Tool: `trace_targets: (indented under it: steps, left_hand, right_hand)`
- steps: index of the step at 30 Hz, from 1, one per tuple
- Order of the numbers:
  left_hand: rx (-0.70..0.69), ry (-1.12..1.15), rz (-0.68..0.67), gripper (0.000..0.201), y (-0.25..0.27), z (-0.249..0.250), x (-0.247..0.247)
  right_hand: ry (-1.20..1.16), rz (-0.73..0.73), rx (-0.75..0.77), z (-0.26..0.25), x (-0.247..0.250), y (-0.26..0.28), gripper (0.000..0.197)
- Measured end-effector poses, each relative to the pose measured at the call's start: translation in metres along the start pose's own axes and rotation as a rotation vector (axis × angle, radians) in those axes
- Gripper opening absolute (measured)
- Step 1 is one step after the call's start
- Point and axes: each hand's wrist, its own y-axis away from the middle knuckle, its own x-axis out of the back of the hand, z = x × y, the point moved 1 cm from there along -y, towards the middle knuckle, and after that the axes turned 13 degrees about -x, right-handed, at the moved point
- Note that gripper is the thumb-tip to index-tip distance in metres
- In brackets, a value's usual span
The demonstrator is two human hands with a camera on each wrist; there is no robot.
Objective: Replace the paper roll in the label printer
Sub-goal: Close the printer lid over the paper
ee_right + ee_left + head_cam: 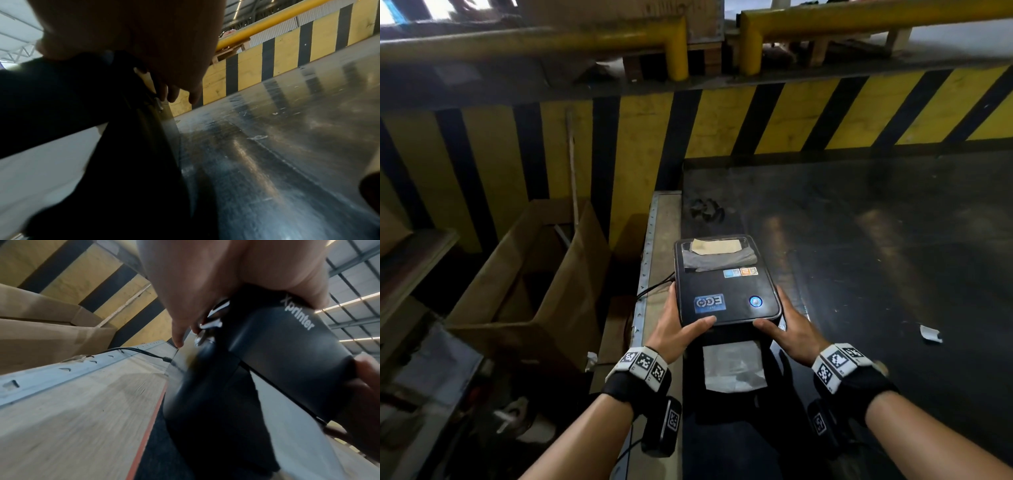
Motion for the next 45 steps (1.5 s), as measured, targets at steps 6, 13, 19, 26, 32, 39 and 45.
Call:
trace_targets:
  steps: [6,13,19,26,32,39,45]
  left_hand:
    - [-0.015,0.022,0.006,0.090,0.001,-0.004,-0.001]
    - [-0.034,0.015,0.026,0.083,0.000,-0.005,-0.002]
    - [-0.023,0.016,0.026,0.081,0.002,-0.004,-0.003]
    - [0.006,0.012,0.032,0.094,0.003,-0.006,-0.002]
    - [0.000,0.025,0.036,0.094,0.002,-0.005,-0.003]
    - [-0.006,0.012,0.036,0.089,0.002,-0.004,-0.003]
    - [0.008,0.030,0.032,0.094,0.003,-0.003,-0.003]
  right_hand:
    - [-0.007,0.000,-0.032,0.003,-0.002,-0.002,0.075]
    - [-0.084,-0.011,-0.018,0.004,-0.004,0.000,0.075]
    - [-0.130,-0.019,-0.002,0.007,-0.006,-0.002,0.072]
    - [-0.129,-0.005,-0.018,0.011,-0.008,-0.003,0.073]
    - [-0.127,-0.007,-0.019,0.008,-0.008,-0.001,0.074]
    - [-0.131,-0.016,-0.026,0.009,-0.008,-0.001,0.074]
    - [-0.132,-0.013,-0.033,0.010,-0.009,-0.002,0.075]
